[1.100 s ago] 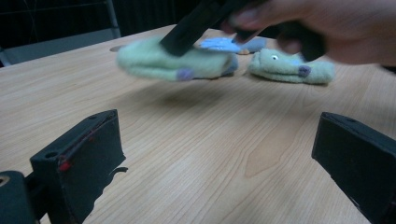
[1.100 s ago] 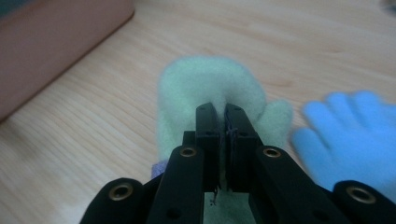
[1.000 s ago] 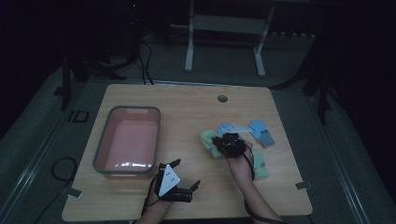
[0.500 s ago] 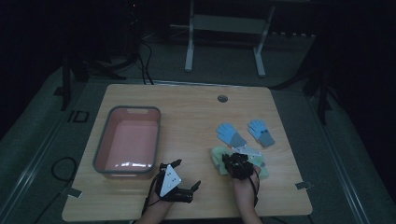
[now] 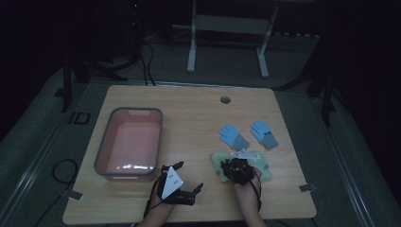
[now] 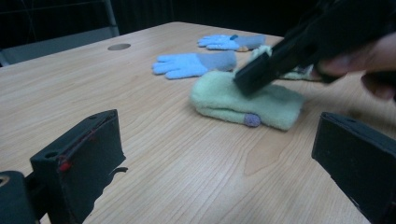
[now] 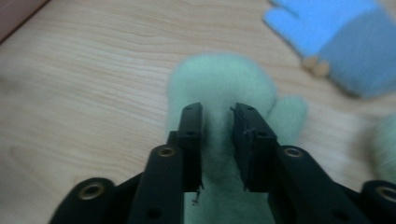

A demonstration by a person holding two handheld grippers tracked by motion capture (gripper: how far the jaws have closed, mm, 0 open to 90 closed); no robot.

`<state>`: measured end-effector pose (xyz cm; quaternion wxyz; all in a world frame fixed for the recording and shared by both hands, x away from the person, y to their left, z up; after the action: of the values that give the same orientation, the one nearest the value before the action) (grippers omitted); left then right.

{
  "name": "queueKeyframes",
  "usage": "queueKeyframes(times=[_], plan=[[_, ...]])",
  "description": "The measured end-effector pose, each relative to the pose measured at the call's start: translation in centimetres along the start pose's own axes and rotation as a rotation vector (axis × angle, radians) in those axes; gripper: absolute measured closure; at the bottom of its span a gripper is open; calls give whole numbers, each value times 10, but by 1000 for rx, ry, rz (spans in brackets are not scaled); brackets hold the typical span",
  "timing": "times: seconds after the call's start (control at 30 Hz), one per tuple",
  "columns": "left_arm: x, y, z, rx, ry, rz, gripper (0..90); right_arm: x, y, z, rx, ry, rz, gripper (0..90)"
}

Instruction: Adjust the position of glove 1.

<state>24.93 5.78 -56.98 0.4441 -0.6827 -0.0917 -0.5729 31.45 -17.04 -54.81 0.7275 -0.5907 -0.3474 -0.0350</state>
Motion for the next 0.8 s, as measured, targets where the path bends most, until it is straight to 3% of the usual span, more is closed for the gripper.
queueKeyframes(times=[0.03, 0.07, 0.1, 0.17, 0.27, 0.33, 0.5, 0.67, 0.7, 0.8], plan=[[0, 0, 0, 0, 2, 0, 21, 2, -6, -1, 2, -33, -14, 692], [0, 0, 0, -1, 2, -1, 21, 7, -14, -5, 2, -113, -39, 664], [0, 0, 0, 0, 2, -1, 21, 10, -18, -7, 2, -148, -55, 656], [0, 0, 0, -1, 3, 3, 21, 17, -27, -16, 37, -238, -87, 642], [0, 0, 0, 0, 2, 0, 21, 21, -27, -25, 80, -341, -85, 639], [0, 0, 0, -1, 1, 0, 21, 20, -22, -28, 107, -371, -69, 644], [0, 0, 0, -2, -4, -2, 21, 12, 2, -29, 116, -394, -19, 641], [0, 0, 0, -2, -4, -4, 21, 7, 19, -29, 82, -359, -5, 638], [0, 0, 0, -2, -4, -4, 21, 6, 20, -29, 80, -350, -11, 655], [0, 0, 0, -3, -3, -2, 21, 0, 21, -24, 56, -299, -16, 842]])
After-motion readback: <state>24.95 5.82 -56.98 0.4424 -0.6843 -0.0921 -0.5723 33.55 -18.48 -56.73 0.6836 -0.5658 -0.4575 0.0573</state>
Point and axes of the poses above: each handheld gripper's, and its own axes: y roughly forward along the jaws, x roughly out of its top, z roughly to its left, the point moved 2 cm from there along y, roughly forward along the jaws, and after that the axes turned 14 degrees about z, right-handed, at the moved point
